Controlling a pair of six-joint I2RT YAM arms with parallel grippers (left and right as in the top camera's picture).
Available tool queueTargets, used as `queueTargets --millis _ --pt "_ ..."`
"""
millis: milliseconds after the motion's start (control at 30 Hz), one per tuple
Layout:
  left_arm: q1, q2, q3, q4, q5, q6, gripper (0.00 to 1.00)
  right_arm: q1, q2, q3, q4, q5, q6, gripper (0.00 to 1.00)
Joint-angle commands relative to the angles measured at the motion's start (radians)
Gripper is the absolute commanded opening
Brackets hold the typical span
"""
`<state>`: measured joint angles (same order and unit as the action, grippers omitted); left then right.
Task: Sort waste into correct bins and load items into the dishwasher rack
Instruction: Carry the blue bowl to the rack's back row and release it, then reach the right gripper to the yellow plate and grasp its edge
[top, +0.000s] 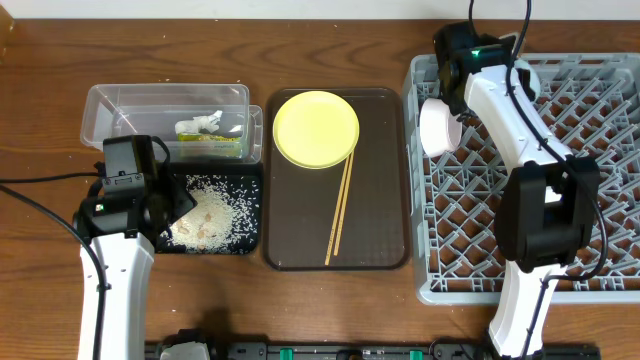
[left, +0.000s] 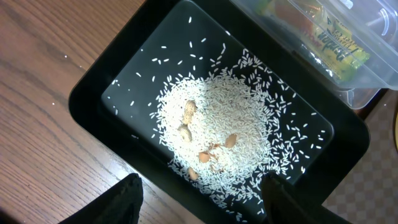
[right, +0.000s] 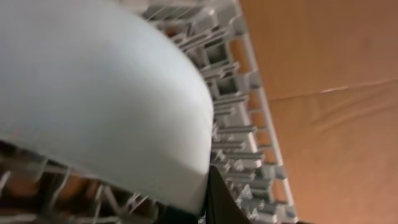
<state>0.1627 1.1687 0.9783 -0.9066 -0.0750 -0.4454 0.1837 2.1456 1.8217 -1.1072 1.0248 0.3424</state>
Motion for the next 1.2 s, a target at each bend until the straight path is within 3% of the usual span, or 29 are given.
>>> queueTargets --millis 0,133,167,233,333,500,667,767,1167 --pt "0.004 -0.009 0.005 -0.002 -0.011 -0.006 0.64 0.003 0.003 -0.002 -0.034 -0.246 0.066 0.08" --pt "0.004 -0.009 0.005 -0.002 -0.011 -0.006 0.64 0.007 -0.037 -0.002 -0.040 -0.348 0.065 0.34" --pt "0.004 -0.009 0.005 -0.002 -0.011 -0.005 0.64 0.009 -0.054 -0.002 -0.039 -0.365 0.065 0.46" --pt "0.004 -0.009 0.005 -0.002 -0.011 -0.005 0.64 0.014 -0.099 0.001 -0.029 -0.376 0.064 0.84" --pt "0.004 -0.009 0.005 -0.002 -0.011 -0.005 0.64 0.028 -0.156 0.017 -0.020 -0.381 0.045 0.96" --pt "0.004 -0.009 0.005 -0.002 -0.011 -0.005 0.64 0.074 -0.270 0.021 0.075 -0.528 -0.079 0.97" --pt "0.005 -0.009 0.005 -0.002 -0.011 -0.005 0.64 0.132 -0.299 0.021 0.188 -0.966 -0.150 0.94" --pt "0.004 -0.009 0.005 -0.002 -0.011 -0.005 0.64 0.171 -0.277 0.021 0.221 -1.107 -0.149 0.92" --pt "0.004 -0.009 0.005 -0.002 -0.011 -0.005 0.64 0.306 -0.049 0.020 0.264 -0.968 -0.017 0.77"
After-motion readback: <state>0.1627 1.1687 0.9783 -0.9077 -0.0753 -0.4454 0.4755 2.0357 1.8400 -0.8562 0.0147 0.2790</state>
